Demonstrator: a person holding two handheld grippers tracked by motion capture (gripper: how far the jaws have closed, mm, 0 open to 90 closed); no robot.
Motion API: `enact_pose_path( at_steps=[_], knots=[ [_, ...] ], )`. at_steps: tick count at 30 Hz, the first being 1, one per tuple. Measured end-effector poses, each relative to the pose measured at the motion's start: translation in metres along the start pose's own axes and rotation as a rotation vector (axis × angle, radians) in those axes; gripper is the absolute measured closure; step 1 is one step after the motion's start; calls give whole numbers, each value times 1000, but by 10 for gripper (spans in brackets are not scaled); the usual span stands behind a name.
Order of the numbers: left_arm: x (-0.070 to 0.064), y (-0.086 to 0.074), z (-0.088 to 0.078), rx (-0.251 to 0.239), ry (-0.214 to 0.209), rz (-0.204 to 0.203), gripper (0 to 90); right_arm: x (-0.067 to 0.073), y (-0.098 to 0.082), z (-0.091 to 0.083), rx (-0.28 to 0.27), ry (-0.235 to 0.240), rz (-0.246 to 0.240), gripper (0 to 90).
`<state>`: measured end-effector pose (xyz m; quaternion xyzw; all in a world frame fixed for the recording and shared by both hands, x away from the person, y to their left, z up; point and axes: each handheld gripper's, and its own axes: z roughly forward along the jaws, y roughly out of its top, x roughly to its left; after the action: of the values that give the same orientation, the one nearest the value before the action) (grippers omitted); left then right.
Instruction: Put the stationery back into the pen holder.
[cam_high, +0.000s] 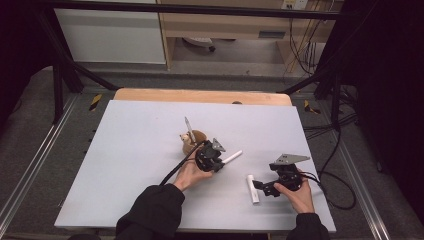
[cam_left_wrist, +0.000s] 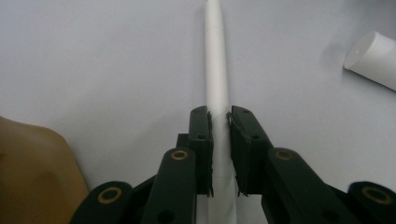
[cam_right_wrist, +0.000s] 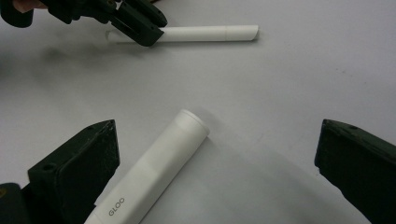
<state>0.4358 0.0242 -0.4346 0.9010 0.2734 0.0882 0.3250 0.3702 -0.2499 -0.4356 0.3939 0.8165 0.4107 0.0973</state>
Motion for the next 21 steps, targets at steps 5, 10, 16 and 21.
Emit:
enact_pose_path(
  at_steps=[5, 10, 16, 21],
  knots=[
    [-1, 1, -8, -14, -3, 5, 783, 1, 1, 0, -2, 1, -4, 7],
    [-3, -1, -17, -21, -19, 14, 784, 3, 2, 1, -2, -1, -23, 6],
    [-4, -6, -28, -20, -44, 24, 784, 6, 4, 2, 6, -3, -33, 6],
    [-2, -12, -38, -23, -60, 20, 784, 11, 7, 4, 13, -3, -53, 7]
  ],
)
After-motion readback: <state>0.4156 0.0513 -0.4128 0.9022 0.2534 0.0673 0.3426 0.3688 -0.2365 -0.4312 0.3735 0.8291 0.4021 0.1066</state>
